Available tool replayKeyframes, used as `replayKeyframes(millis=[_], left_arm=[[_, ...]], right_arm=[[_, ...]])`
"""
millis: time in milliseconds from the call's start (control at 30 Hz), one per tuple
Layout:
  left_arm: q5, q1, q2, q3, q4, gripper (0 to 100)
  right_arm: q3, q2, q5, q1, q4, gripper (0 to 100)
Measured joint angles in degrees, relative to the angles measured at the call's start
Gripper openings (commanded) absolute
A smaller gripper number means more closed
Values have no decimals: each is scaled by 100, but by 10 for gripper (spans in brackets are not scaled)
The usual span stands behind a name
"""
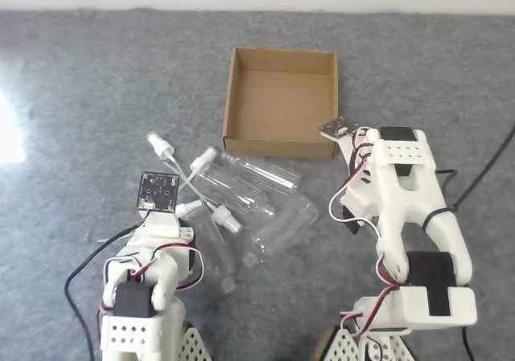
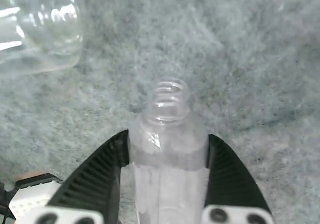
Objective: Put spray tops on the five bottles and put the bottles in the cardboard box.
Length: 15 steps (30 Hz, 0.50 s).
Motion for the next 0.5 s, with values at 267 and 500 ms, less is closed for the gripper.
replayKeyframes(millis=[267, 500], left_arm=[[0, 0, 0, 0, 0, 13], [0, 0, 0, 0, 0, 13]], right_arm=[[-88, 765, -26, -396, 0, 241], [-343, 914, -26, -484, 35, 241]])
